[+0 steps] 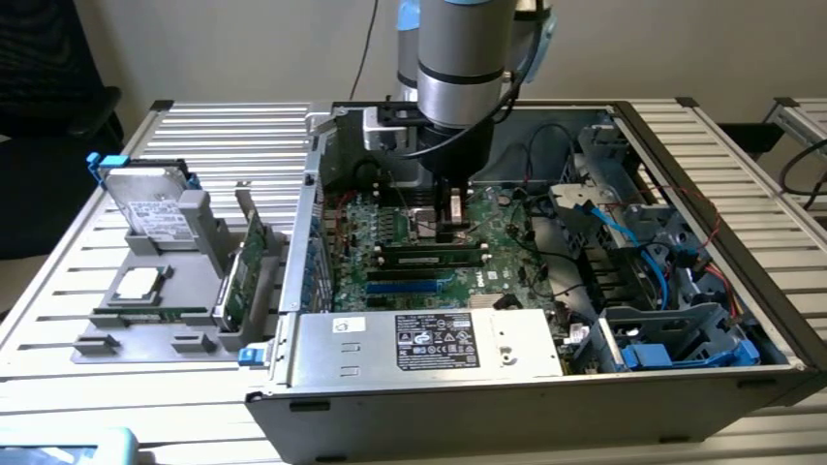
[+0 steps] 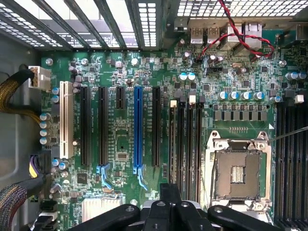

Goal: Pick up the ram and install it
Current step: 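Press down the ram until it locks into place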

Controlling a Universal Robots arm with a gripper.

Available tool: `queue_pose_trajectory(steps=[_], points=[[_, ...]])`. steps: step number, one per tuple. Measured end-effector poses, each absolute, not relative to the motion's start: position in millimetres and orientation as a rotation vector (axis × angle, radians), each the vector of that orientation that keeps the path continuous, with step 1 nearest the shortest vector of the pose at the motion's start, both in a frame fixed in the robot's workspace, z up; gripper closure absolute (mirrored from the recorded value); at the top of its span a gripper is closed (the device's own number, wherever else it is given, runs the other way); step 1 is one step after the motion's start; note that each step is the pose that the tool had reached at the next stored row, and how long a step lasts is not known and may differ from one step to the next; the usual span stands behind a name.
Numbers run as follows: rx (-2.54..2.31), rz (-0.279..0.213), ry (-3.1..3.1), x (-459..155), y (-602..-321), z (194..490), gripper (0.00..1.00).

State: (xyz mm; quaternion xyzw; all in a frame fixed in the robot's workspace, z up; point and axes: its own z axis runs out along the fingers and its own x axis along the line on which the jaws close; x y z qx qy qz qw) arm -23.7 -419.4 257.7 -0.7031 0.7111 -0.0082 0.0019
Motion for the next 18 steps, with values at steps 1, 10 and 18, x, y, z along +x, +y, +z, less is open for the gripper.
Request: queue_pose_trajectory(steps=[1, 10, 18], points=[[-2.206, -0.026, 2.231, -23.7, -419.4, 257.7, 0.89], [-2.168, -0.021, 2.273, -23.0, -419.2, 257.4, 0.89], [-2.024, -0.021, 2.404, -23.0, -419.2, 257.3, 0.89]])
